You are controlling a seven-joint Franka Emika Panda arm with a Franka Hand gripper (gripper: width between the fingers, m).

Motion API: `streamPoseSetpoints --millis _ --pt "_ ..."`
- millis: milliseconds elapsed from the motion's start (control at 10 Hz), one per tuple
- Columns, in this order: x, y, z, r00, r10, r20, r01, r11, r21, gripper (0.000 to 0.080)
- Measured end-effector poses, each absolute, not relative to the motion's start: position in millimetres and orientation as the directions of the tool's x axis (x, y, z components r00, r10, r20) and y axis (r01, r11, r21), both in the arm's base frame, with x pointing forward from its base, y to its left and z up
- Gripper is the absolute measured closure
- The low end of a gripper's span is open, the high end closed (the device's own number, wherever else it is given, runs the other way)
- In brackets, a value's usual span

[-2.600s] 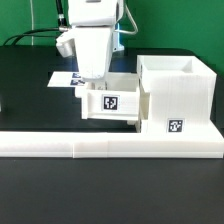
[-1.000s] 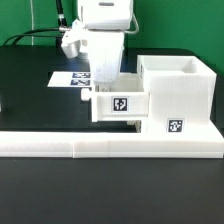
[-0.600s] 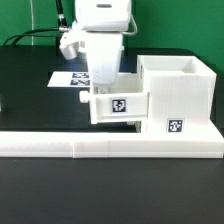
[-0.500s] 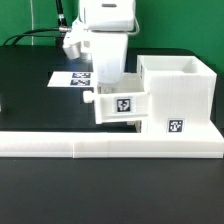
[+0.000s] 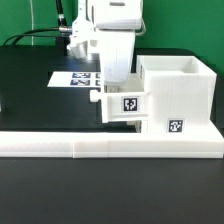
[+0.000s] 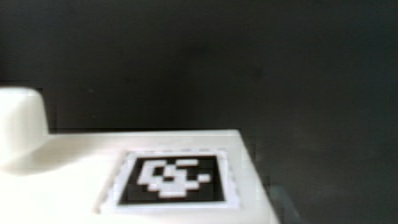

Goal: Assemble drawer

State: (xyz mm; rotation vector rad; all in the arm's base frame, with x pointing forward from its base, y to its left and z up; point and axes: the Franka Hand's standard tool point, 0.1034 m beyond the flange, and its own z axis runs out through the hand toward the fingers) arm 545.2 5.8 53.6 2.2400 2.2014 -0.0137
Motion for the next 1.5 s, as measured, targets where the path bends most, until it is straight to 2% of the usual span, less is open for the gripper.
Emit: streamPoseSetpoints --millis 200,300,400,500,600,700,800,900,1100,1400,1500 --pt "545.2 5.8 53.5 0.017 1.0 -0.007 1.0 -0.017 -0.006 0.0757" --pt "545.3 6.3 53.6 0.02 1.0 -0.007 1.0 -0.02 -0.006 0.0683" --pt "546.6 8.6 56.3 0.024 1.0 -0.007 1.0 -0.024 -0.007 0.0683" --pt "549.2 9.1 61.8 0.022 1.0 -0.011 1.0 -0.023 -0.013 0.0482" --pt "552.2 7.7 68.8 0.023 1.0 -0.016 1.0 -0.024 -0.016 0.0329" --pt "553.1 5.1 76.4 0.024 0.999 -0.022 0.999 -0.025 -0.024 0.0329" --pt "552.1 -0.7 87.4 0.025 0.999 -0.032 0.999 -0.026 -0.035 0.0191" --pt "551.6 -9.8 97.7 0.009 0.999 -0.04 0.999 -0.011 -0.041 0.0158" --pt "549.0 -29.6 109.4 -0.003 0.999 -0.049 0.999 0.001 -0.054 0.0152" --pt "547.7 -34.7 105.3 -0.02 0.999 -0.036 0.998 0.018 -0.061 0.0151" --pt "549.7 -45.5 101.9 -0.071 0.997 -0.008 0.995 0.071 -0.072 0.0151"
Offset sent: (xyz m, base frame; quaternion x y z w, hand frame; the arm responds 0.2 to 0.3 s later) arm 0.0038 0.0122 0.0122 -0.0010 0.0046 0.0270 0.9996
